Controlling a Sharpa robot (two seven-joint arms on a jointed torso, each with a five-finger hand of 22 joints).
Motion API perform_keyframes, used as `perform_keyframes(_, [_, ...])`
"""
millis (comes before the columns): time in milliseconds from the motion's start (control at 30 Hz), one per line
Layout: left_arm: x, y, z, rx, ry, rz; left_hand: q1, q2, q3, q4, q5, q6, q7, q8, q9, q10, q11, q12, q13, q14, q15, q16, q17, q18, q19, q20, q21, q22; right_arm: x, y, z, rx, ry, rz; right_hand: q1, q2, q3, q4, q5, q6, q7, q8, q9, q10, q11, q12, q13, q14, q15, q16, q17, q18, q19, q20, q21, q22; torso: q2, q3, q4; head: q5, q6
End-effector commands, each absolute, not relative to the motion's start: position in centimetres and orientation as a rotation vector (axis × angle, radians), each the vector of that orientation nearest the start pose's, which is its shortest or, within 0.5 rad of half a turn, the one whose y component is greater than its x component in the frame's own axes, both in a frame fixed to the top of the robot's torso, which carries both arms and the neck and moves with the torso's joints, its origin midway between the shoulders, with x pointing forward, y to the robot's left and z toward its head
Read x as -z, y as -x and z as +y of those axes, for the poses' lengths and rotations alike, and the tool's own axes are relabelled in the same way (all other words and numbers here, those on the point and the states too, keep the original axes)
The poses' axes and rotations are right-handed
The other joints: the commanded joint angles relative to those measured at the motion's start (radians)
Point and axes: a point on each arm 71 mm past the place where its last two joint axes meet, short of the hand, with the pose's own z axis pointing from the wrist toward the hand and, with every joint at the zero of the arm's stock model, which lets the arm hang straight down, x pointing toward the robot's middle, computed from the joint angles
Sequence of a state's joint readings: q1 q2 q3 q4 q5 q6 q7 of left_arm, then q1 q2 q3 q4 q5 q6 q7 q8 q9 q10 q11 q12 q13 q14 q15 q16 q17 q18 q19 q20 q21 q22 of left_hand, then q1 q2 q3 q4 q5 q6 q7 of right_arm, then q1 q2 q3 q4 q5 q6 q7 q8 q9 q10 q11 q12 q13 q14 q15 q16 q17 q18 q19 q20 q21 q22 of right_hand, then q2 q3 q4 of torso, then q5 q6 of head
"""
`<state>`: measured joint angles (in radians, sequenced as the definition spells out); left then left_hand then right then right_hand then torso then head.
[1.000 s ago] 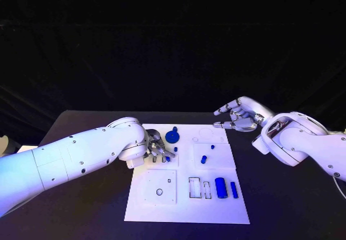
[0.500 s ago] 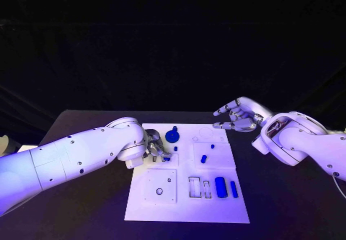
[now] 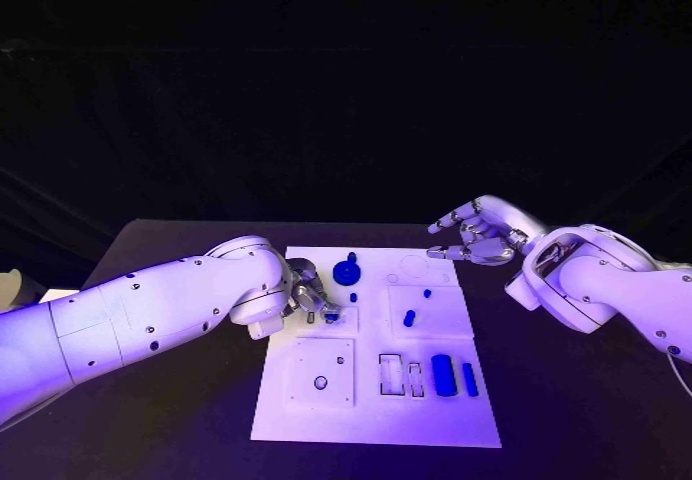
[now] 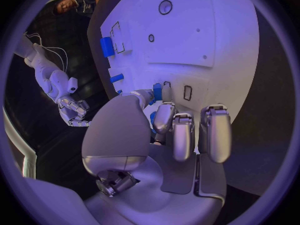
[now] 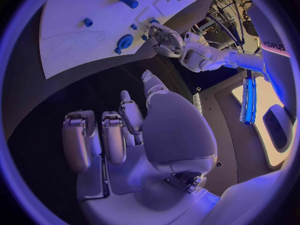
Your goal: Assemble the parts on the task board
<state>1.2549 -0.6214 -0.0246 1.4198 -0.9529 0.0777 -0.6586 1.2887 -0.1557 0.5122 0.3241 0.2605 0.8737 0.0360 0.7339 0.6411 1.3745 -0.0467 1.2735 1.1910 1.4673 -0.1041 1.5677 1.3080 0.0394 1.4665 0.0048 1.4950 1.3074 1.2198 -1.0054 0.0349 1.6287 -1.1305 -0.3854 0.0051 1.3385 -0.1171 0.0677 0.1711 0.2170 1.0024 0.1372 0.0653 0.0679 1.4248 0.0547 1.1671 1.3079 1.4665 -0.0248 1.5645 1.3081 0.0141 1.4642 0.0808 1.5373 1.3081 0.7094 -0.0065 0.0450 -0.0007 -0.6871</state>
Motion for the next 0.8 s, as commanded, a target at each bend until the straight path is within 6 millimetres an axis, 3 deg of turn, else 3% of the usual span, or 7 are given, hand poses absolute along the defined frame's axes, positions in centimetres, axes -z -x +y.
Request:
perform_keyframes(33, [20.07, -50.0, 13.79, 0.456, 0.292, 2.296, -0.012, -0.004, 0.172, -0.168, -0.002, -0.002, -0.006, 0.003, 0.003, 0.006, 0.004, 0.003, 0.002, 0.104, 0.004, 0.003, 0.263, -0.015, 0.069, 0.003, 0.008, 0.16, 13.53, -47.63, -24.89, -0.832, -0.143, 1.569, 0.004, 0.005, -0.007, 0.0, 0.005, 0.009, 0.0, 0.005, 0.001, -0.003, -0.005, -0.003, 0.041, 0.102, 0.003, 0.001, 0.253, 0.004, 0.066, 0.004, -0.007, 0.186, 0.0, 0.0007, 0.0004, 0.004, 0.0])
perform_keyframes(267, [19.86, -49.98, 13.51, 0.408, 0.206, 2.254, -0.016, -0.01, 0.178, -0.179, -0.003, -0.001, -0.006, 0.004, 0.005, 0.01, 0.004, 0.007, 0.007, 0.104, 0.003, 0.003, 0.263, -0.018, 0.073, 0.003, 0.015, 0.171, 13.64, -47.66, -24.84, -0.834, -0.142, 1.571, 0.002, 0.005, -0.008, 0.001, 0.006, 0.01, 0.0, 0.004, 0.001, -0.003, -0.005, -0.003, 0.041, 0.102, 0.003, 0.001, 0.253, 0.004, 0.066, 0.004, -0.007, 0.186, 0.001, -0.0014, -0.0011, 0.007, -0.003])
perform_keyframes(600, [19.96, -49.82, 13.13, 0.343, 0.106, 2.234, -0.018, -0.01, 0.182, -0.183, -0.003, 0.0, -0.006, 0.005, 0.006, 0.011, 0.004, 0.007, 0.007, 0.104, 0.003, 0.003, 0.263, -0.019, 0.075, 0.003, 0.019, 0.177, 13.68, -47.65, -24.8, -0.835, -0.14, 1.573, 0.002, 0.005, -0.008, 0.001, 0.006, 0.01, 0.0, 0.004, 0.001, -0.003, -0.005, -0.003, 0.041, 0.102, 0.003, 0.001, 0.253, 0.004, 0.066, 0.004, -0.007, 0.186, 0.001, -0.0017, -0.0013, 0.01, -0.006])
perform_keyframes(800, [20.15, -49.57, 13.12, 0.328, 0.076, 2.265, -0.019, -0.01, 0.183, -0.184, -0.003, 0.0, -0.006, 0.005, 0.006, 0.011, 0.003, 0.007, 0.006, 0.104, 0.003, 0.003, 0.263, -0.02, 0.076, 0.003, 0.021, 0.181, 13.71, -47.65, -24.73, -0.837, -0.139, 1.575, 0.001, 0.005, -0.01, 0.002, 0.008, 0.01, 0.0, 0.004, 0.001, -0.004, -0.005, -0.005, 0.04, 0.101, 0.003, 0.0, 0.252, 0.005, 0.065, 0.004, -0.007, 0.185, 0.001, -0.0018, -0.0017, 0.003, -0.007])
